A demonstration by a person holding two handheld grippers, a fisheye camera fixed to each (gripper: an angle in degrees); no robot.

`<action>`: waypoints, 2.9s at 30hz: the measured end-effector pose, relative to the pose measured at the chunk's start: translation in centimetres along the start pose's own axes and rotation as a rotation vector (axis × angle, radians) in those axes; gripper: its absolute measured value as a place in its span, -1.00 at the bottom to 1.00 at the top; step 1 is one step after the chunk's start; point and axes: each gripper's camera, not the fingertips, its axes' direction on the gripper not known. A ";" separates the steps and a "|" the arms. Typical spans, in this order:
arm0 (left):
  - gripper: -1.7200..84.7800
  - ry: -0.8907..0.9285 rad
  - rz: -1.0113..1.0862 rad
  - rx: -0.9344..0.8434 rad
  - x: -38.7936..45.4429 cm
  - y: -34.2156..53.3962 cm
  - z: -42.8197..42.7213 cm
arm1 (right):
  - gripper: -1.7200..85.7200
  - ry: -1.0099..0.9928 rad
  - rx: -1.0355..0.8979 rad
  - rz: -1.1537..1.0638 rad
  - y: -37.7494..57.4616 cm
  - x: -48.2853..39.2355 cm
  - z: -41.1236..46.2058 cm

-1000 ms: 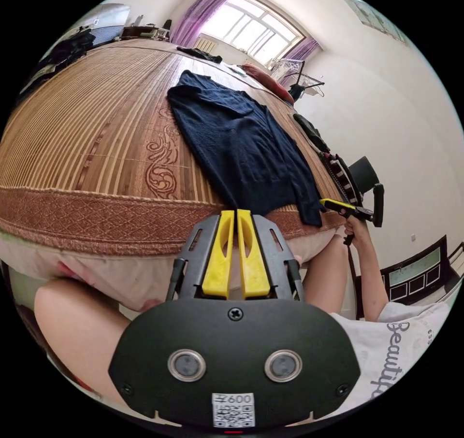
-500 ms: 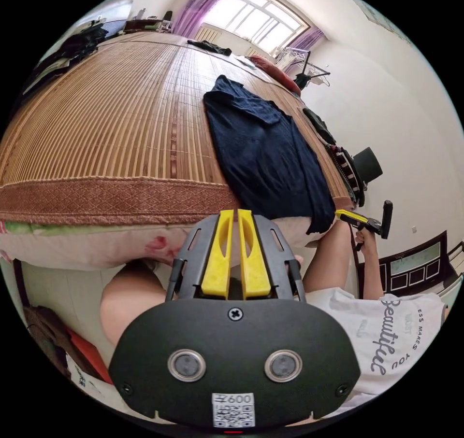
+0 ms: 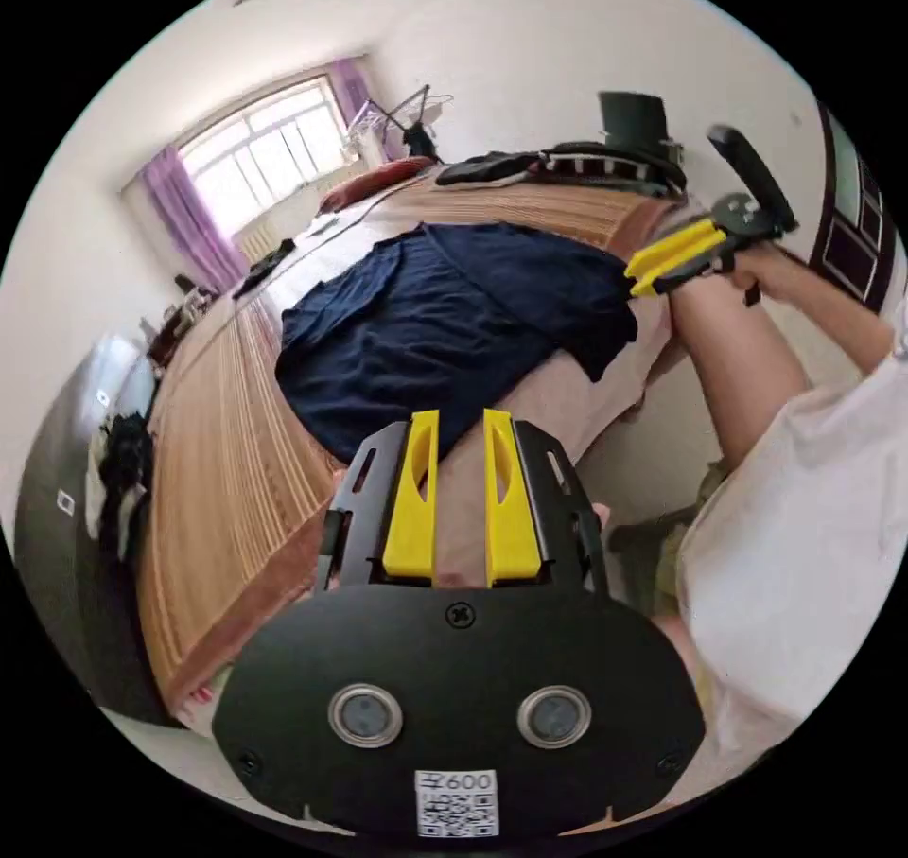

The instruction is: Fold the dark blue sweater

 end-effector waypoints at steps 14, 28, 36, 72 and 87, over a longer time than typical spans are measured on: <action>-0.68 -0.318 0.678 0.110 23.2 -4.3 8.1 | -0.92 -0.277 -0.048 0.291 5.6 6.2 7.2; -0.62 -0.309 0.373 0.136 24.8 -6.8 8.8 | -0.98 -0.977 0.177 0.681 12.2 13.5 10.8; -0.89 -0.436 0.315 0.217 22.8 -9.2 9.8 | -0.96 -0.991 0.235 0.672 13.0 12.7 10.6; -0.93 0.527 -0.239 0.046 -11.6 -19.2 10.4 | -0.98 -0.058 0.481 -0.181 6.6 -7.5 6.4; -0.92 0.416 -0.199 0.220 -11.5 -15.9 5.3 | -0.98 -0.184 0.494 -0.071 8.2 -3.9 6.8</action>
